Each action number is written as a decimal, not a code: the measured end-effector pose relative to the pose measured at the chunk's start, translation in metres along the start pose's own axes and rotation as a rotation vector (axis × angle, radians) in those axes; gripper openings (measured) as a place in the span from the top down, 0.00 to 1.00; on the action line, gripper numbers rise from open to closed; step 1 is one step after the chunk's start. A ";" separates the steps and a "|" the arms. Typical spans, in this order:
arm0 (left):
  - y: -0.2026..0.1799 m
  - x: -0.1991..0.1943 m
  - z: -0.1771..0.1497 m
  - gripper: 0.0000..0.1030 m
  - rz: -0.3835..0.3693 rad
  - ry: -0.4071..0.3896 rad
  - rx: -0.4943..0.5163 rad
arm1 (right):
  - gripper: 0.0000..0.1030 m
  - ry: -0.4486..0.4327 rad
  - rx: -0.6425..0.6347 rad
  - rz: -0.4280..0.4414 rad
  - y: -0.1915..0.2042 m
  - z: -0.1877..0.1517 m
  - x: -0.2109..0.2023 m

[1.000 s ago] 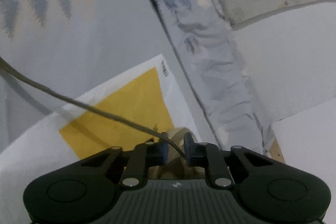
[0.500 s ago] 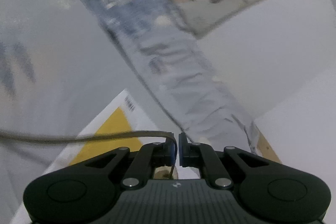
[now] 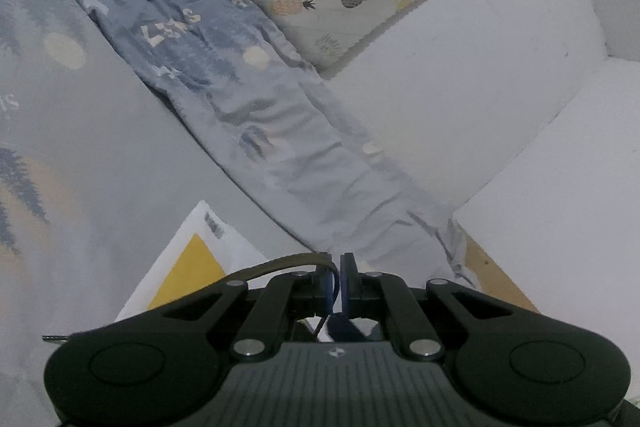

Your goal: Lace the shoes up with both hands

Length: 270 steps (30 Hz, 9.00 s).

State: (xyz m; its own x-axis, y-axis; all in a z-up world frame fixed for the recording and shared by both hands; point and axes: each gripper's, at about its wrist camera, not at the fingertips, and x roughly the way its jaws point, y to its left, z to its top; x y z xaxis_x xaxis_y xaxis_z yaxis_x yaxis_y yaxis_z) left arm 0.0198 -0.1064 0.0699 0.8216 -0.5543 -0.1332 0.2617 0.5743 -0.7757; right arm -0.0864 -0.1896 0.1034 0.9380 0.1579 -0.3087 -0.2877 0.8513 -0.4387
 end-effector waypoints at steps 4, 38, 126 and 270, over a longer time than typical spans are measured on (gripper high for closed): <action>-0.003 0.000 0.000 0.99 -0.009 -0.006 0.032 | 1.00 0.013 0.014 0.002 -0.005 -0.001 0.000; -0.006 -0.053 0.041 1.00 0.220 -0.375 0.146 | 1.00 0.131 0.124 -0.047 -0.053 -0.002 0.000; -0.091 0.020 -0.090 0.97 0.254 0.031 1.015 | 0.86 0.013 0.960 0.295 -0.151 -0.020 -0.019; -0.106 0.038 -0.127 0.98 0.066 0.406 1.535 | 0.44 -0.001 0.992 -0.034 -0.248 -0.093 -0.058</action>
State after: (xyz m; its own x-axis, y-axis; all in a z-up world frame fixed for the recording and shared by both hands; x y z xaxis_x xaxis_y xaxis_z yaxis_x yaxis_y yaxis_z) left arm -0.0412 -0.2643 0.0691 0.7333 -0.4779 -0.4837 0.6798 0.4995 0.5370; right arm -0.0877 -0.4564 0.1514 0.9430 0.1253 -0.3082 0.0315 0.8887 0.4575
